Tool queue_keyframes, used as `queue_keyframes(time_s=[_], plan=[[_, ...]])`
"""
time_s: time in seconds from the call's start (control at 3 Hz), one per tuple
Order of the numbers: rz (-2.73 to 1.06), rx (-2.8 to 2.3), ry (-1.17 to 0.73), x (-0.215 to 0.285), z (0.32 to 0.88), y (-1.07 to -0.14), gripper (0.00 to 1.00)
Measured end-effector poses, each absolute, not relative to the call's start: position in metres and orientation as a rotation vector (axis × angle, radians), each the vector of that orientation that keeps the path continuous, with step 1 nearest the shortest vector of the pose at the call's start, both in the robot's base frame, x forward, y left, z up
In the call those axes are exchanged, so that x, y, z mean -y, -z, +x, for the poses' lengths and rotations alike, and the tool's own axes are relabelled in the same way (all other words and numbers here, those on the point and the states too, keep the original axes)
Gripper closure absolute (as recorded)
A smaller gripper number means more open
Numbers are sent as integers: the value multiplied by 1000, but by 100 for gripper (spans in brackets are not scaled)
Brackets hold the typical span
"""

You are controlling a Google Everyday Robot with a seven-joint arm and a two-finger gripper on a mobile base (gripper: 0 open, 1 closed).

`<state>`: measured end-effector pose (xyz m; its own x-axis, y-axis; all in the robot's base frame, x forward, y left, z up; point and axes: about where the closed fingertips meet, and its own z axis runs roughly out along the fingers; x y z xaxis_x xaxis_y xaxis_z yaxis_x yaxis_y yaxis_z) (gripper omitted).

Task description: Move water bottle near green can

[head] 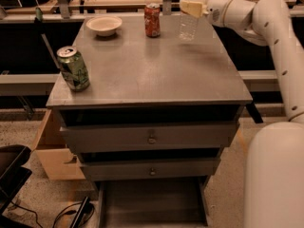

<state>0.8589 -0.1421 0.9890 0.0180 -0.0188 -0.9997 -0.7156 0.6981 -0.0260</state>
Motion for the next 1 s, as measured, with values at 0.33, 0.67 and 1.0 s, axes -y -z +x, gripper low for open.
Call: queue_keyframes(time_s=[0.33, 0.67, 1.0], plan=[[-679, -1399, -660, 142, 806, -1035, 100], [-740, -1366, -777, 116, 746, -1050, 100], [-805, -1341, -919, 80, 698, -1052, 100]])
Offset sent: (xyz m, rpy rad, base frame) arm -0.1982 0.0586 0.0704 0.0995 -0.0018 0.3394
